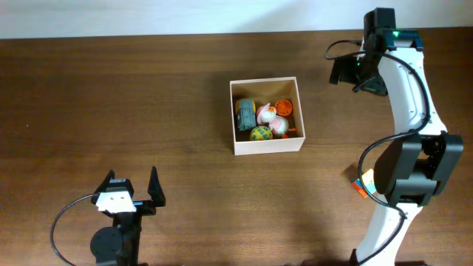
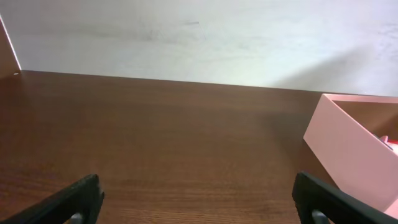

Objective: Pack container

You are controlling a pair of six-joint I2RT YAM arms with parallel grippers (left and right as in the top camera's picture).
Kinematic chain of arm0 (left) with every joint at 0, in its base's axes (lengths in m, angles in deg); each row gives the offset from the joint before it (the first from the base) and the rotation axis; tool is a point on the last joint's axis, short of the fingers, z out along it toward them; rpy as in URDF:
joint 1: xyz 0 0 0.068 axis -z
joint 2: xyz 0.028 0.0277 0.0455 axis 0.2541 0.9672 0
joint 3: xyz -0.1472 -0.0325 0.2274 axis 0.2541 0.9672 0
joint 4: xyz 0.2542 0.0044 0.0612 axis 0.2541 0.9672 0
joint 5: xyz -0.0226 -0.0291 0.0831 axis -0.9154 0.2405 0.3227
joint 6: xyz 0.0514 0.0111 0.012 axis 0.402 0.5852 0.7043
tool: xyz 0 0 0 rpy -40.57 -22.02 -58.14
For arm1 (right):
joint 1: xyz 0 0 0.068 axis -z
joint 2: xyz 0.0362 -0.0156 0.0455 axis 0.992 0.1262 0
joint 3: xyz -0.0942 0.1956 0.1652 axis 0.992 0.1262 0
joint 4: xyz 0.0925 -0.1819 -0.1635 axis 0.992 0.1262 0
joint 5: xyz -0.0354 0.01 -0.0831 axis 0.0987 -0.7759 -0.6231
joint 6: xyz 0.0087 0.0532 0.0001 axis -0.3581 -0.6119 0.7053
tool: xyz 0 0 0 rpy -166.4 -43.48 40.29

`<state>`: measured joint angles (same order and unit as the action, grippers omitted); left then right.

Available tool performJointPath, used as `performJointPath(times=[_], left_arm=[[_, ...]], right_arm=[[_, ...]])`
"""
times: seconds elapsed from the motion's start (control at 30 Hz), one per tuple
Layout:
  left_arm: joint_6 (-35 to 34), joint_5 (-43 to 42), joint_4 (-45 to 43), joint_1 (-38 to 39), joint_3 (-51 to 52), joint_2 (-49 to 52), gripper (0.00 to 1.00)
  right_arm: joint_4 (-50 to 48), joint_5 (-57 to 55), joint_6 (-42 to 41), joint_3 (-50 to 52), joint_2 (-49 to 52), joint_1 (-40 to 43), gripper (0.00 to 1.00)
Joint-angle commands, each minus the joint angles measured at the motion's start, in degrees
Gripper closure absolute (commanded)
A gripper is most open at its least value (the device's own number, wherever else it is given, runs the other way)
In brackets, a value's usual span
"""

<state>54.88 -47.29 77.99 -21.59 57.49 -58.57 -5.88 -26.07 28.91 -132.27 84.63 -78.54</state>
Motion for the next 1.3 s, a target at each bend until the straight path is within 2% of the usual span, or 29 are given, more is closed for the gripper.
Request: performJointPath(times=[0.0, 0.2, 0.3, 0.4, 0.63, 0.8, 1.27], left_arm=[[1.1, 0.2, -0.1, 0.1, 0.4, -0.5, 0.01], [1.1, 0.2, -0.2, 0.1, 0.4, -0.5, 0.01], [1.1, 0.2, -0.2, 0.1, 0.4, -0.5, 0.01], [1.1, 0.2, -0.2, 0.1, 0.4, -0.5, 0.01], [1.1, 0.2, -0.2, 0.1, 0.4, -0.5, 0.01], [1.1, 0.2, -0.1, 0.1, 0.4, -0.5, 0.01], [1.1, 0.2, -0.2, 0.1, 0.4, -0.5, 0.01]], right_arm=[[1.1, 1.4, -0.5, 0.1, -3.6, -1.0, 0.01], [1.2, -0.1, -0.3, 1.0, -16.8, -4.4, 0.01], [-2.7, -0.5, -0.3, 5.4, -25.3, -6.6, 0.01], [-11.9, -2.1, -0.3, 14.5, -34.8, -8.7, 0.01], [-27.5, -2.6, -0.3, 43.7, -56.7, -9.4, 0.01], [-32.5, -2.6, -0.3, 58.6, -68.7, -9.0, 0.01], [-43.6, -1.3, -0.3, 91.6, -100.5, -9.0, 0.01]])
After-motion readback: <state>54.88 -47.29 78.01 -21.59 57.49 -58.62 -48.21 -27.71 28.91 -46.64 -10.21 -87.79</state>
